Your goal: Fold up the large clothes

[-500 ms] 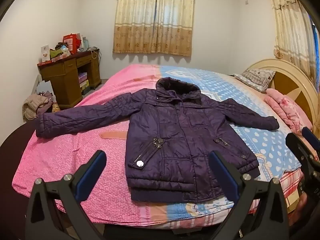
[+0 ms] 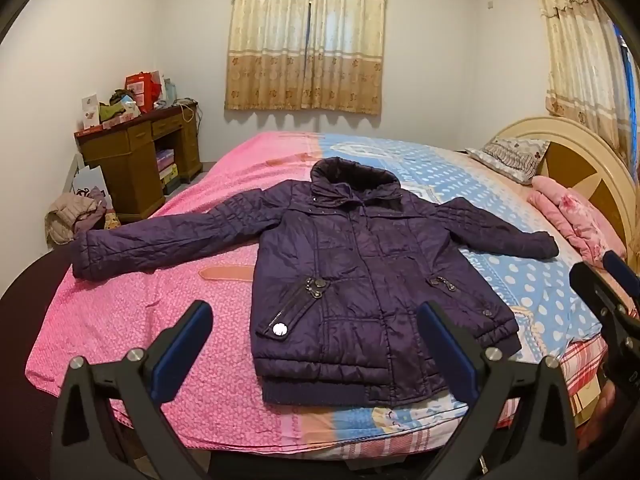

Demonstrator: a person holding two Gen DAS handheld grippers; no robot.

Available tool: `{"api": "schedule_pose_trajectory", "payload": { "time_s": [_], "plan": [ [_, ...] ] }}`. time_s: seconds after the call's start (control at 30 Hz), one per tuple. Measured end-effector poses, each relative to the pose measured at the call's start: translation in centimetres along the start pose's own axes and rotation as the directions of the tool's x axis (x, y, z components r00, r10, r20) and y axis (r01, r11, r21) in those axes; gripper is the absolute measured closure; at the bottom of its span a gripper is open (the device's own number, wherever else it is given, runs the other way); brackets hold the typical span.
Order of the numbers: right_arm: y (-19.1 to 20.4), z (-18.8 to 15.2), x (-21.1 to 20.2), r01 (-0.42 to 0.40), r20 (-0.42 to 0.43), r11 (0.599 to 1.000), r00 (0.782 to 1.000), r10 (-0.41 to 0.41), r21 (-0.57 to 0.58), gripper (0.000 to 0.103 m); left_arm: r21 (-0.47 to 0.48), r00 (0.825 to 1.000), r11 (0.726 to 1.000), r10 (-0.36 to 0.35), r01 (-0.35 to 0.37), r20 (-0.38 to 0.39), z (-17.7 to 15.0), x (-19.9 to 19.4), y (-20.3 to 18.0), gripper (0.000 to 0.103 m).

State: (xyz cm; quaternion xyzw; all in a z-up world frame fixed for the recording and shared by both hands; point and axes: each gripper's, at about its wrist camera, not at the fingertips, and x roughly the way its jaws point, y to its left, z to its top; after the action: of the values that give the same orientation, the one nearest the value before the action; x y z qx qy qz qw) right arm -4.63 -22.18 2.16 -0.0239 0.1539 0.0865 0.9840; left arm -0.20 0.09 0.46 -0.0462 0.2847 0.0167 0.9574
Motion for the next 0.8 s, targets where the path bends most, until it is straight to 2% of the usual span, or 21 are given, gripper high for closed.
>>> {"api": "schedule_pose_trajectory", "payload": {
  "time_s": [0.8],
  "plan": [
    [0.3,-0.33,0.17,-0.009,-0.012,1.0,1.0,0.009,-0.008,0.001,-0.002,1.0,1.0,0.008,-0.008,-0.001,-0.23,0.25,-0.22,0.0]
  ]
}}
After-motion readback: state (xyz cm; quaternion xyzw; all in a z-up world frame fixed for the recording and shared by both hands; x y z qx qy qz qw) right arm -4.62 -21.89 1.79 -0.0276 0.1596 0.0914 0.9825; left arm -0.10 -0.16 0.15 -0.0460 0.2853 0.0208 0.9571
